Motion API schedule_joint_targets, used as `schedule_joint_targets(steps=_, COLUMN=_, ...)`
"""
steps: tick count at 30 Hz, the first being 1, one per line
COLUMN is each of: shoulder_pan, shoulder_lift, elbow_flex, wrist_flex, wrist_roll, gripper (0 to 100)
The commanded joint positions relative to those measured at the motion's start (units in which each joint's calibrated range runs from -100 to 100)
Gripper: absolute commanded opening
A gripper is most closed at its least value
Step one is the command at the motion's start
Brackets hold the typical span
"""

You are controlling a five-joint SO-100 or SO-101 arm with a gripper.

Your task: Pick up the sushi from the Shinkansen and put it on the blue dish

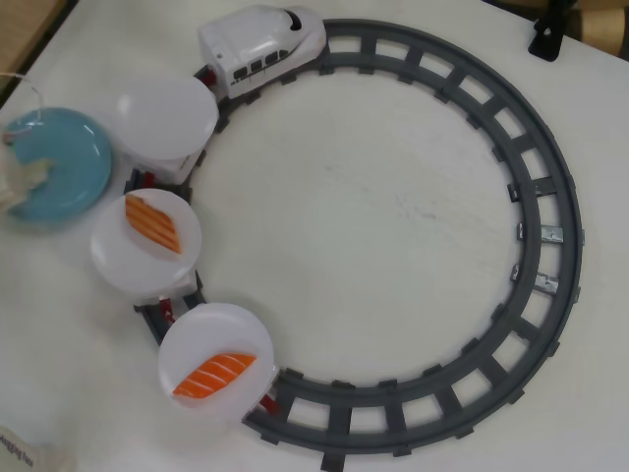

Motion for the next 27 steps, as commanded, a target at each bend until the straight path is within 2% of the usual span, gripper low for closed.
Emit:
schedule_joint_targets(steps=1, shoulder_pan=1.0, shoulder_lift=-9.2, elbow_flex=-10.5, wrist_flex=6.8, wrist_roll=-0.4, gripper=21)
schedule_joint_targets(steps=6, shoulder_pan=1.2, shoulder_lift=-16.2, elbow_flex=-14.1, wrist_flex=18.8, wrist_roll=-0.3, gripper=20)
schedule_joint_targets(steps=11, shoulder_pan=3.4, shoulder_lift=-27.2, elbow_flex=-4.8, wrist_flex=20.3, wrist_roll=-3.2, gripper=19)
schedule_joint_targets(steps=16, shoulder_pan=3.0, shoulder_lift=-48.5, elbow_flex=17.4, wrist_flex=14.3, wrist_roll=-6.1, gripper=3)
schedule_joint_targets(steps=22, shoulder_pan=3.0, shoulder_lift=-73.1, elbow_flex=52.2, wrist_flex=4.8, wrist_roll=-6.4, gripper=3)
schedule_joint_targets(steps=27, shoulder_pan=2.9, shoulder_lift=-90.7, elbow_flex=74.1, wrist_flex=-1.3, wrist_roll=-6.5, gripper=3)
